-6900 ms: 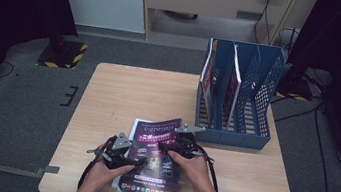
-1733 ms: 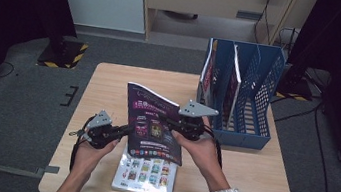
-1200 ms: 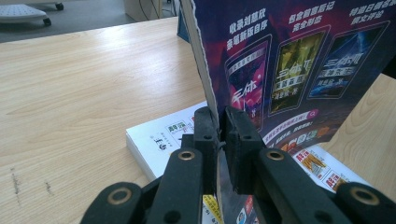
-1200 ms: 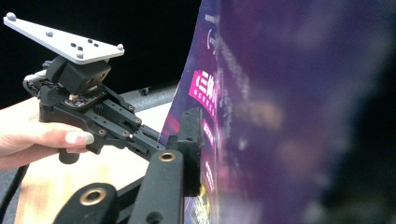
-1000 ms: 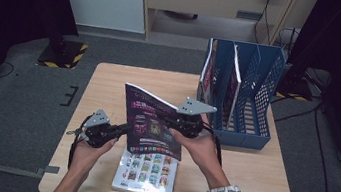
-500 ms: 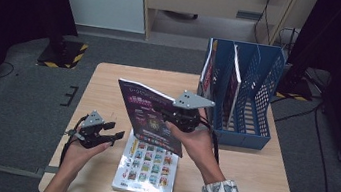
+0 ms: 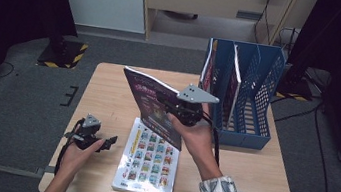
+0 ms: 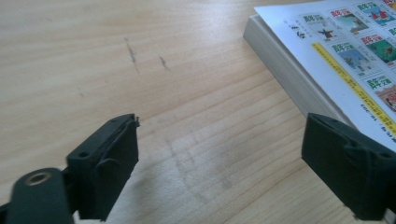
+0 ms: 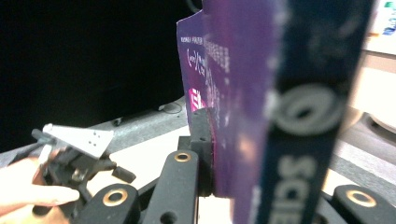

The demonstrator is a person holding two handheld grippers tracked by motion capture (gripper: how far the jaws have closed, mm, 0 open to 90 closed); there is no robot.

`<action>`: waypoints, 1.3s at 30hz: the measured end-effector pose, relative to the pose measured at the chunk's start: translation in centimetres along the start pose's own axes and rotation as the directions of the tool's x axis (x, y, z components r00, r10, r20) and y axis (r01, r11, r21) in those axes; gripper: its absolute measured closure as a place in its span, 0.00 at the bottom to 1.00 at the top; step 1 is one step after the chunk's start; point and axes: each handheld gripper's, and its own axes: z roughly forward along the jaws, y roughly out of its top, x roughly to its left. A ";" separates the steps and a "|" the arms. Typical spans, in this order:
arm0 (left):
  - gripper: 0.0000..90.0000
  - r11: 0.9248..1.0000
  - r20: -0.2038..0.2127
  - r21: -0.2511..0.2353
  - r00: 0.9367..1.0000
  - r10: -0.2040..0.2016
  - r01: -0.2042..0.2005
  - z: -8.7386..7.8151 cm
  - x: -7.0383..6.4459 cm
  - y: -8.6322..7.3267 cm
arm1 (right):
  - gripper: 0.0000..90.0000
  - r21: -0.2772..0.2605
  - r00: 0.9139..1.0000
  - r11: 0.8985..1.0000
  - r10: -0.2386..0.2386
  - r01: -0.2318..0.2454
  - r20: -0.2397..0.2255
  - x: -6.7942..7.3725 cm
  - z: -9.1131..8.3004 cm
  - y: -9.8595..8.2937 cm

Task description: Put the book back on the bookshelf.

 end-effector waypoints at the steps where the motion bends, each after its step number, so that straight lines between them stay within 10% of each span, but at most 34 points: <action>1: 0.10 1.000 -0.011 0.011 1.000 0.002 -0.002 0.2 -0.1 0.0 | 0.93 -0.004 1.000 1.000 0.007 -0.007 0.006 0.0 0.0 0.1; 16: 0.06 0.998 -0.098 0.023 0.994 -0.052 0.054 0.2 0.9 -0.5 | 0.93 -0.005 0.999 0.999 0.041 -0.041 0.016 0.0 0.2 0.4; 39: 0.06 0.998 -0.124 0.060 0.992 -0.025 0.032 0.7 1.1 -0.8 | 0.93 -0.032 0.999 0.998 0.051 -0.051 0.005 0.0 -6.8 -1.0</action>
